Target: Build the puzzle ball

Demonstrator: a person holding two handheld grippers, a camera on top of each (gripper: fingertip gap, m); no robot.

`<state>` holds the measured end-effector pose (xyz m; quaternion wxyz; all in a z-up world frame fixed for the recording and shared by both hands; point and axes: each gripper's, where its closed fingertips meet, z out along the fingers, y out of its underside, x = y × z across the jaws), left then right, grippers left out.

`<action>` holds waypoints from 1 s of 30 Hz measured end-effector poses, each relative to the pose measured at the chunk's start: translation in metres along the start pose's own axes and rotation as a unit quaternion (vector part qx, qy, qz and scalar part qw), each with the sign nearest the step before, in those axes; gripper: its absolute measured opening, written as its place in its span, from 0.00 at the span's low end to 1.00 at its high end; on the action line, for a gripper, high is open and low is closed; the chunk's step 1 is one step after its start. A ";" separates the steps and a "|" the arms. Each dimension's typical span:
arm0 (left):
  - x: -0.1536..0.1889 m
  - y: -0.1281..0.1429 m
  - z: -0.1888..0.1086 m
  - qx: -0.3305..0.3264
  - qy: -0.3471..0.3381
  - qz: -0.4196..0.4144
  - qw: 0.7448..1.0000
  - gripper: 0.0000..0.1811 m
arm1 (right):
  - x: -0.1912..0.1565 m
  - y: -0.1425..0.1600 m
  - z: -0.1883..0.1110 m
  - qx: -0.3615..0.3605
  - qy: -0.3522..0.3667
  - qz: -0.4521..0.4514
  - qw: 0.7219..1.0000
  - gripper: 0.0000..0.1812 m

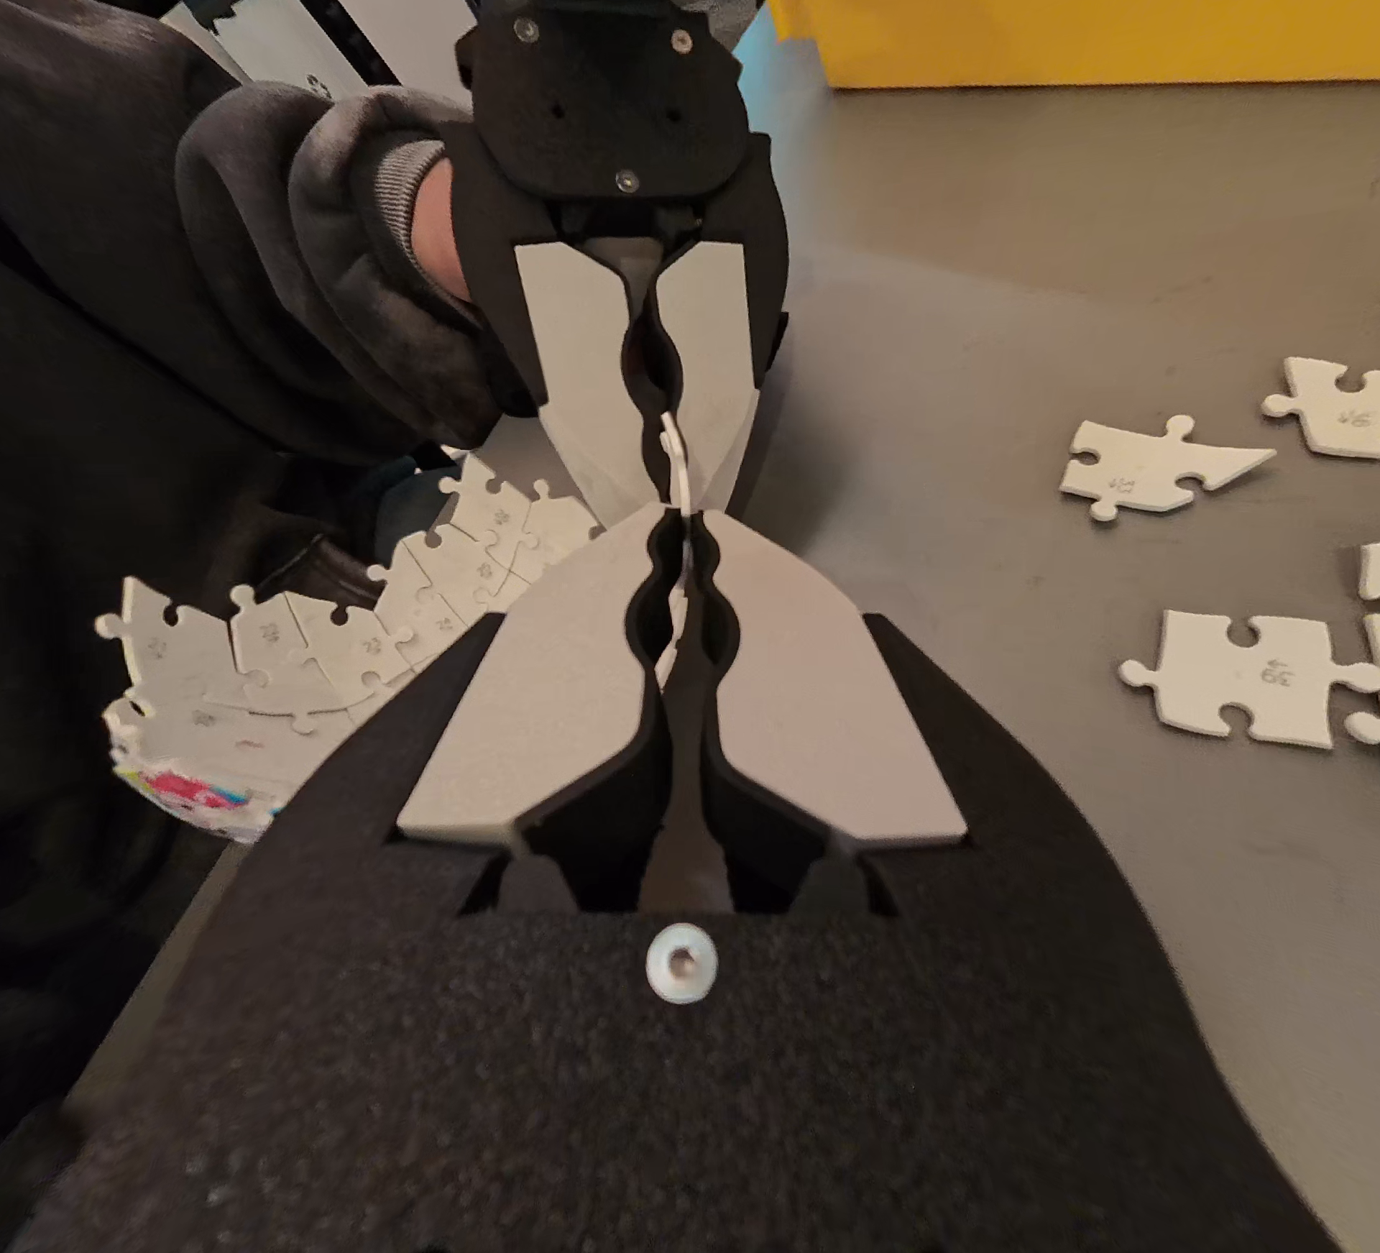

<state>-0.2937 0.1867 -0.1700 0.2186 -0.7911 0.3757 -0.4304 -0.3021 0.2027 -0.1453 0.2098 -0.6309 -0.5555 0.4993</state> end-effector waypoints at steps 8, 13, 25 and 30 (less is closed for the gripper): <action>-0.001 -0.004 -0.005 0.015 -0.001 -0.008 1.000 0.06 | -0.001 0.004 0.002 -0.013 0.001 -0.001 1.000 0.01; 0.001 0.002 -0.009 0.001 -0.002 -0.008 1.000 0.10 | 0.001 0.005 0.002 -0.016 0.005 -0.001 1.000 0.01; 0.003 0.012 -0.010 -0.034 -0.012 0.008 0.999 0.01 | -0.012 -0.006 0.004 0.011 -0.045 0.017 0.999 0.01; 0.006 0.009 -0.010 -0.021 -0.003 0.012 1.000 0.01 | -0.009 -0.001 0.010 -0.006 -0.061 0.052 0.997 0.01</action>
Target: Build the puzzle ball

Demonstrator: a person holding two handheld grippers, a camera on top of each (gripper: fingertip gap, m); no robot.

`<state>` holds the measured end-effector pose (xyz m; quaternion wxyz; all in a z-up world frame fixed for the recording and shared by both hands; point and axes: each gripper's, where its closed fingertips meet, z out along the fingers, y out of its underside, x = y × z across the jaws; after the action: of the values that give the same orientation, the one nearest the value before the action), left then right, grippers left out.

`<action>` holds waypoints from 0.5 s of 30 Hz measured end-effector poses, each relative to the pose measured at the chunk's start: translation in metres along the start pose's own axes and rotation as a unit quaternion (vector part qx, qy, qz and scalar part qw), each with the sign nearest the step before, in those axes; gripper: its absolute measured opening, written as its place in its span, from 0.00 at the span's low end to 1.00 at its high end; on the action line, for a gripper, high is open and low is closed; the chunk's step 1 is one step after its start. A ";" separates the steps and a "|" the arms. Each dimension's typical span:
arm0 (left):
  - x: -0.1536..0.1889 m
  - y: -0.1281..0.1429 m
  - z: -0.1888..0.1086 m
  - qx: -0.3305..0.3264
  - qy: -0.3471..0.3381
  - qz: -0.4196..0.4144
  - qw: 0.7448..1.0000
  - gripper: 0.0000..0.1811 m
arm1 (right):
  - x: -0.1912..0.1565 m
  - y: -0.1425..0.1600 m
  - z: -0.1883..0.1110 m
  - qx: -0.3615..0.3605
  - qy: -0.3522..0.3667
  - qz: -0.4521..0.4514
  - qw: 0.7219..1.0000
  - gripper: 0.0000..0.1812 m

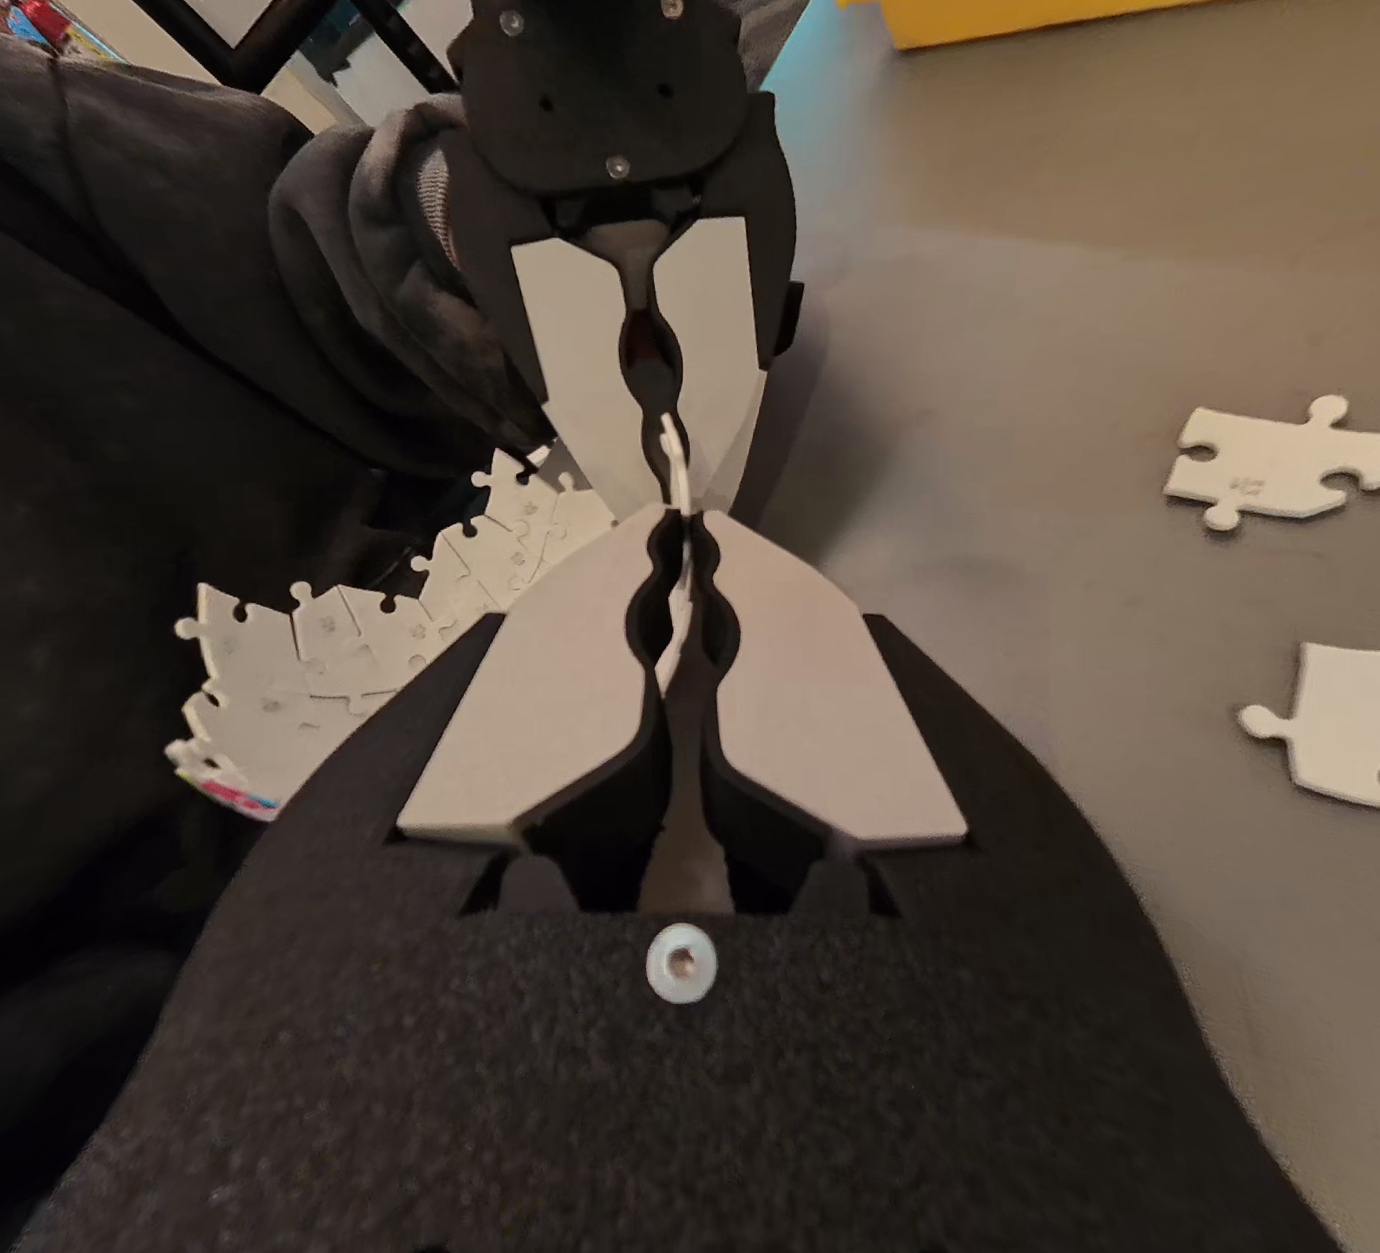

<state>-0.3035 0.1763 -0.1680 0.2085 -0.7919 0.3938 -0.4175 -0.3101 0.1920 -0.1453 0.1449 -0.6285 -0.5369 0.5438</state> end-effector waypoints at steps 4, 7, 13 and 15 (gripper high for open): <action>-0.001 0.000 0.002 0.006 0.009 -0.010 1.000 0.01 | 0.001 0.004 0.000 -0.011 0.014 -0.013 1.000 0.01; -0.001 0.000 0.002 0.009 0.013 -0.016 1.000 0.01 | 0.001 0.005 0.000 -0.016 0.024 -0.022 0.999 0.01; -0.001 -0.008 -0.003 0.036 0.020 -0.028 0.999 0.07 | 0.003 0.009 0.002 -0.024 0.025 -0.017 0.999 0.01; -0.003 -0.010 -0.004 0.041 0.015 -0.025 0.999 0.07 | 0.003 0.008 0.002 -0.024 0.023 -0.017 0.999 0.01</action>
<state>-0.3035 0.1842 -0.1606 0.2246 -0.7861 0.3589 -0.4503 -0.3082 0.1901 -0.1540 0.1509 -0.6351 -0.5570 0.5134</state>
